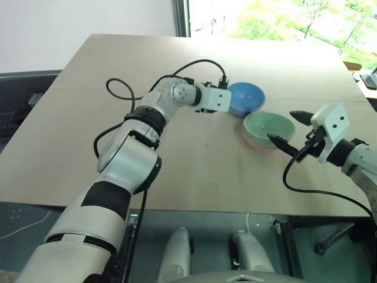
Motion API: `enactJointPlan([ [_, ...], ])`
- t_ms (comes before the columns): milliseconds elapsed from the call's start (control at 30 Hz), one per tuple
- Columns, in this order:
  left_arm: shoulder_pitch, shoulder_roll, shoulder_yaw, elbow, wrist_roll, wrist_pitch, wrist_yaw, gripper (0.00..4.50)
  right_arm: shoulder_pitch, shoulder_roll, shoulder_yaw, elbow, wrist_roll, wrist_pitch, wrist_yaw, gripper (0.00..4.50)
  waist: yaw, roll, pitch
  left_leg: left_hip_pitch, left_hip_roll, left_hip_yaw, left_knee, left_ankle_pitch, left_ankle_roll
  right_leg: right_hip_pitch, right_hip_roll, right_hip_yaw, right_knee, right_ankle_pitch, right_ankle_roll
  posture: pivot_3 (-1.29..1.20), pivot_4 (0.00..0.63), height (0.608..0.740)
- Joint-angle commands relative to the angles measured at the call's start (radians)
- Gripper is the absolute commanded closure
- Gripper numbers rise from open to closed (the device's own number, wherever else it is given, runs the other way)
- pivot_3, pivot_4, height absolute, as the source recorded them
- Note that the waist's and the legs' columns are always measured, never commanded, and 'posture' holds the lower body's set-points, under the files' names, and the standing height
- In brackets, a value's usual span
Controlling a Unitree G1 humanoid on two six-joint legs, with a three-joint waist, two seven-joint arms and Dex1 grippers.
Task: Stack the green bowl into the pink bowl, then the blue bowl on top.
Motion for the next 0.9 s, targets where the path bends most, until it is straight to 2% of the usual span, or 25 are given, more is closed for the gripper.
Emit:
enactJointPlan([
  [33,-0.051,-0.017,-0.007,0.008,0.027,-0.032,0.036,1.77,0.016,-0.002,-0.039,-0.055,0.0,0.0,-0.022,0.0,0.001,0.0,0.0,0.0,0.0,0.0,0.0,0.0,0.0,0.0,0.0,0.0,0.0,0.0,0.0,0.0,0.15,0.74],
  [467,-0.054,-0.148,-0.039,0.055,0.085,-0.015,0.063,1.77,0.049,0.01,-0.042,-0.056,-0.006,-0.016,-0.044,0.0,0.001,0.0,0.0,0.0,0.0,0.0,0.0,0.0,0.0,0.0,0.0,0.0,0.0,0.0,0.0,0.0,0.15,0.74],
  [533,-0.051,-0.161,-0.051,0.062,0.101,-0.019,0.064,2.27,0.052,0.01,-0.044,-0.057,-0.006,-0.017,-0.046,0.0,0.0,0.0,0.0,0.0,0.0,0.0,0.0,0.0,0.0,0.0,0.0,0.0,0.0,0.0,0.0,0.0,0.15,0.74],
  [567,-0.049,-0.167,-0.056,0.065,0.108,-0.02,0.062,2.37,0.054,0.01,-0.046,-0.057,-0.005,-0.017,-0.047,0.0,0.0,0.0,0.0,0.0,0.0,0.0,0.0,0.0,0.0,0.0,0.0,0.0,0.0,0.0,0.0,0.0,0.15,0.74],
  [633,-0.046,-0.179,-0.059,0.071,0.117,-0.014,0.069,3.15,0.056,0.009,-0.049,-0.059,-0.004,-0.016,-0.047,0.0,0.001,0.0,0.0,0.0,0.0,0.0,0.0,0.0,0.0,0.0,0.0,0.0,0.0,0.0,0.0,0.0,0.15,0.74],
  [700,-0.046,-0.186,-0.063,0.074,0.126,-0.01,0.077,4.12,0.058,0.009,-0.051,-0.059,-0.004,-0.016,-0.047,0.0,0.001,0.0,0.0,0.0,0.0,0.0,0.0,0.0,0.0,0.0,0.0,0.0,0.0,0.0,0.0,0.0,0.15,0.74],
  [733,-0.046,-0.188,-0.062,0.075,0.125,-0.009,0.08,4.38,0.059,0.009,-0.052,-0.06,-0.004,-0.015,-0.048,0.0,0.001,0.0,0.0,0.0,0.0,0.0,0.0,0.0,0.0,0.0,0.0,0.0,0.0,0.0,0.0,0.0,0.15,0.74],
  [900,-0.064,-0.169,-0.019,0.07,0.08,-0.011,0.06,4.38,0.062,0.009,-0.057,-0.066,-0.003,-0.012,-0.052,0.0,0.001,0.0,0.0,0.001,0.0,0.0,0.0,0.0,0.0,0.0,0.0,0.0,0.0,0.0,0.0,0.0,0.15,0.74],
])
